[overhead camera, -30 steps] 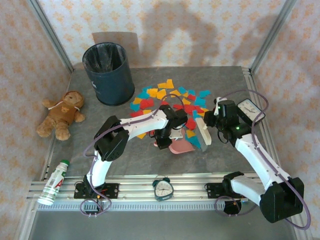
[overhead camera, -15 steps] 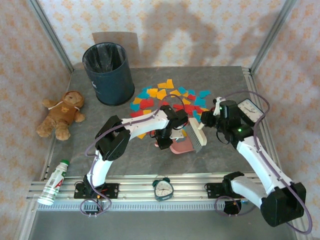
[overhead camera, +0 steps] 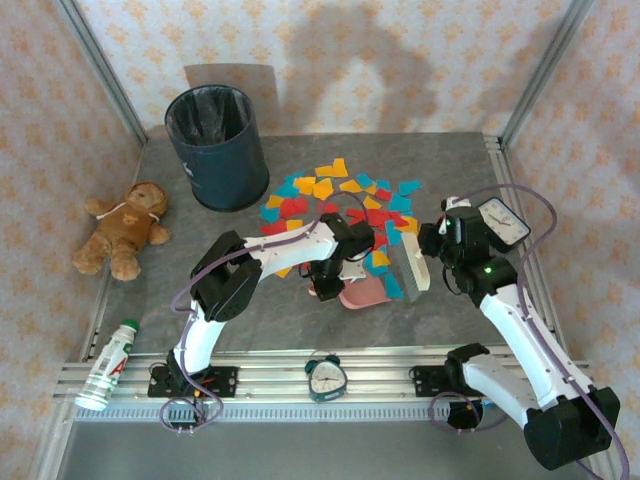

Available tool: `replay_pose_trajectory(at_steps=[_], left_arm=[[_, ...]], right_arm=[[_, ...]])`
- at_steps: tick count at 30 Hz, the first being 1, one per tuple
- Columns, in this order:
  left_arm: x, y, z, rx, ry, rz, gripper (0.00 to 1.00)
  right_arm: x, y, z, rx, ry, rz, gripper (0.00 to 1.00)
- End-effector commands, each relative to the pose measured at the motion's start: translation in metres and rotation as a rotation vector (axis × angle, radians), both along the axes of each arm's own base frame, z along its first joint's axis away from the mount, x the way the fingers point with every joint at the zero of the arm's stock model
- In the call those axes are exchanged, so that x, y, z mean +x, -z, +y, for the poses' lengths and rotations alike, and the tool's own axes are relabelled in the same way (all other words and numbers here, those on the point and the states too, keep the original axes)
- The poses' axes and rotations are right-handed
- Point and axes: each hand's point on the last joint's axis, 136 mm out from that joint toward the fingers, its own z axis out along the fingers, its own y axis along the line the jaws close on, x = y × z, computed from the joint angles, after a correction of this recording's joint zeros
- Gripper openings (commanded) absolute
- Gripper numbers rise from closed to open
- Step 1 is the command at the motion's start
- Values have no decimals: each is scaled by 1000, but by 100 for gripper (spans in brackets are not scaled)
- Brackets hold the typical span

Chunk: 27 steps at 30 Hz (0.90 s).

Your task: Sweep away the paper scraps from the table

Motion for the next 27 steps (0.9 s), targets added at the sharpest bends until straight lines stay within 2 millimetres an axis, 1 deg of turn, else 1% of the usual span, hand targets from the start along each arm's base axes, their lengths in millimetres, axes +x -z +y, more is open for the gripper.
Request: replay_pose_trajectory(at_steps=[1,4,7,11,15,22,27], left_arm=[[-5,-7,1,-2,5,-5,14],[-6,-6,1,1,3,-1,14],[-6,-6,1,-3,2,2,14],[-5,-5,-1,-8,-1,0,14],[-4,-2,-3,-12,-10,1,14],[1,1,-8,-19,-29,-18,14],[6,0,-9,-21,-37,-45,14]], right_arm=[[-1,1,-13,-55,50,-10,0],[-2,8,-14,-69,55,9,0],[0,19,-12,-65,49,28,0],[3,29,0,-18,12,46,0],[5,30,17,38,-50,50,0],[5,18,41,143,-144,36,0],[1,1,46,164,-177,9,0]])
